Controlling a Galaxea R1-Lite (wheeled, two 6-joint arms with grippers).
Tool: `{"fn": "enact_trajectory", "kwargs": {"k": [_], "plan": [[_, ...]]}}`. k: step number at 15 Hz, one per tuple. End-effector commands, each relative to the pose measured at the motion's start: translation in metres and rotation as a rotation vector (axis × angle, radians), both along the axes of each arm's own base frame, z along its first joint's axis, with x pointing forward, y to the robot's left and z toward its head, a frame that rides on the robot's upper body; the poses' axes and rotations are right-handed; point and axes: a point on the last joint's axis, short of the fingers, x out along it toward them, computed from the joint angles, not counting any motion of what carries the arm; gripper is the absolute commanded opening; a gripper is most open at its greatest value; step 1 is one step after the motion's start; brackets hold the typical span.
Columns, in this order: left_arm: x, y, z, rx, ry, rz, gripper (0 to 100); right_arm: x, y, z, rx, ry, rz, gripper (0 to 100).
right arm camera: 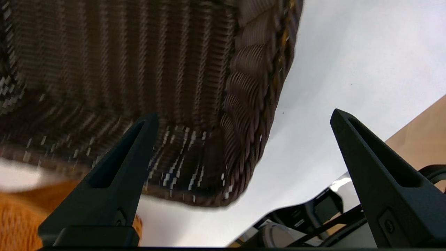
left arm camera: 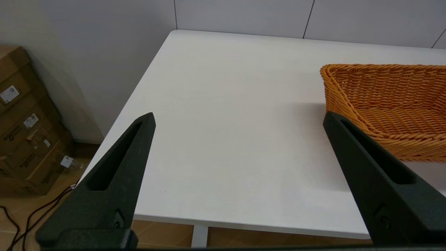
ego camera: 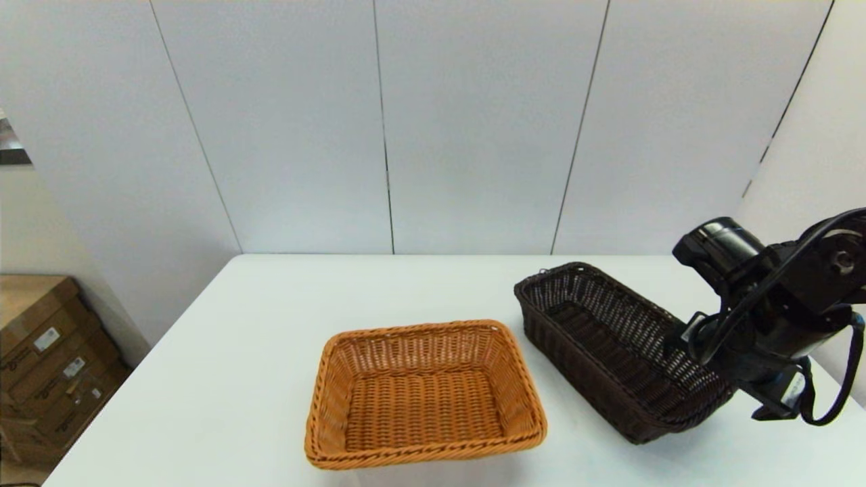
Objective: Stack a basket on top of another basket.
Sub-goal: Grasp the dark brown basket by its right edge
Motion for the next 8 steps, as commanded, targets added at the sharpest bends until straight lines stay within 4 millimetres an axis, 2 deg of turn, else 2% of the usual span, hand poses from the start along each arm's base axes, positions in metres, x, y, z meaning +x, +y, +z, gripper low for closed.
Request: {"fn": "enact_trajectory", "kwargs": {"k": [1,8], "plan": [[0.000,0.000,0.000,0.000,-0.001,0.000,100,0.011,-0.010,-0.018,-0.002,0.065,-0.065,100],[0.000,0.000,0.000,-0.002,-0.001,0.001,100,0.025,-0.018,-0.046,0.039,0.142,-0.095,100]]}}
